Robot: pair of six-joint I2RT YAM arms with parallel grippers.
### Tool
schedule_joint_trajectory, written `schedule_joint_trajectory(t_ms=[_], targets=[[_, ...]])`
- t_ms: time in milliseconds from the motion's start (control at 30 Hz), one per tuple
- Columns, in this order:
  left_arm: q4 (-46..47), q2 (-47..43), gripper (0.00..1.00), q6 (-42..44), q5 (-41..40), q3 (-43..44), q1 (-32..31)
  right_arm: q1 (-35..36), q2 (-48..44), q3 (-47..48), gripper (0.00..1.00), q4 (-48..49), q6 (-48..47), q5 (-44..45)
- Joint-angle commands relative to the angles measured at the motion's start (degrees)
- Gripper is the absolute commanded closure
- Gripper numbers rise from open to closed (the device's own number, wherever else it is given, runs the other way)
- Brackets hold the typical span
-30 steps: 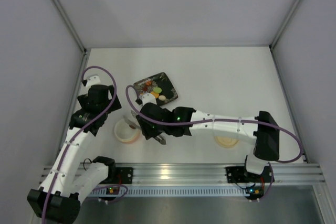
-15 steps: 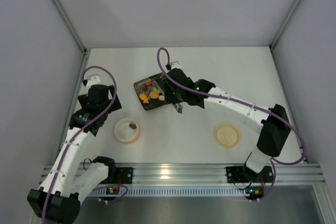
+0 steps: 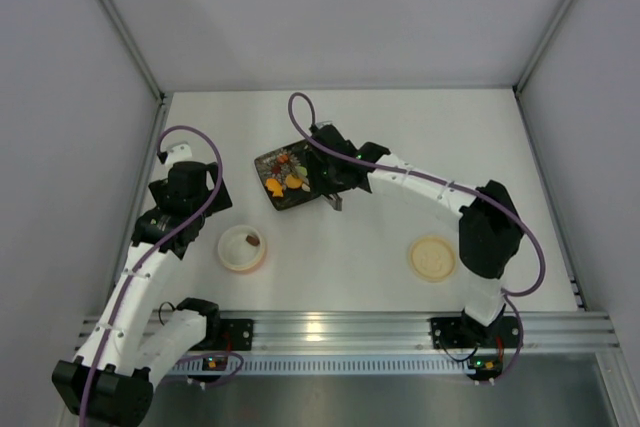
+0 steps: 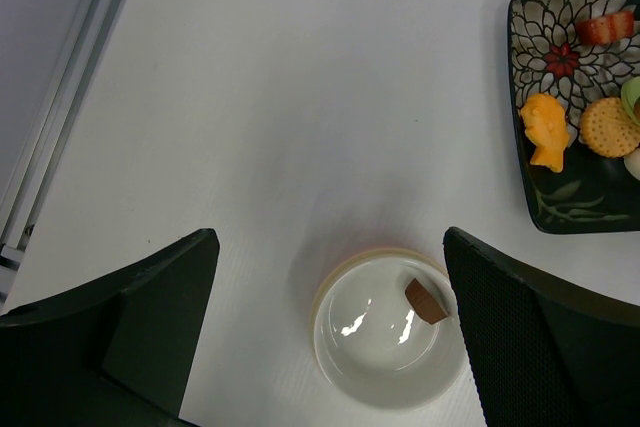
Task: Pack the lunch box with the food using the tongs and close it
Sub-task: Pick up the fake food from the plate.
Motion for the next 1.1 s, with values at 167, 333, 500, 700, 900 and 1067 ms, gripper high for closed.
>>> schedule_joint_trajectory(t_ms=[167,333,500,700,900,1067], targets=[[1.0,-0.7,0.01,0.5,0.3,0.6,0.2,-1.6,2.4,3.5,0.51,0.6,-0.8,-2.5],[1.0,-0.6,0.01,0.4,0.4,0.5,0.2,-2.5,3.9,4.4,0.52,0.7,-0.7,-3.5],[1.0,-0.7,0.01,0.5,0.5,0.5,0.2,-3.5,4.3,4.4,0.52,1.1,-0.4,-4.9],[1.1,-0.7,0.01,0.6,0.5,0.5,0.2,-4.5,4.3,3.5,0.58,2.2,0.0,-7.0],[1.0,-0.8,0.01,0.5,0.5,0.5,0.2,-4.8,3.9,3.1,0.66,2.7,0.3,-8.2],[1.1,-0.8,0.01,0.6,0.5,0.5,0.2,-4.9,2.3,3.0,0.71,2.6,0.2,-7.7]])
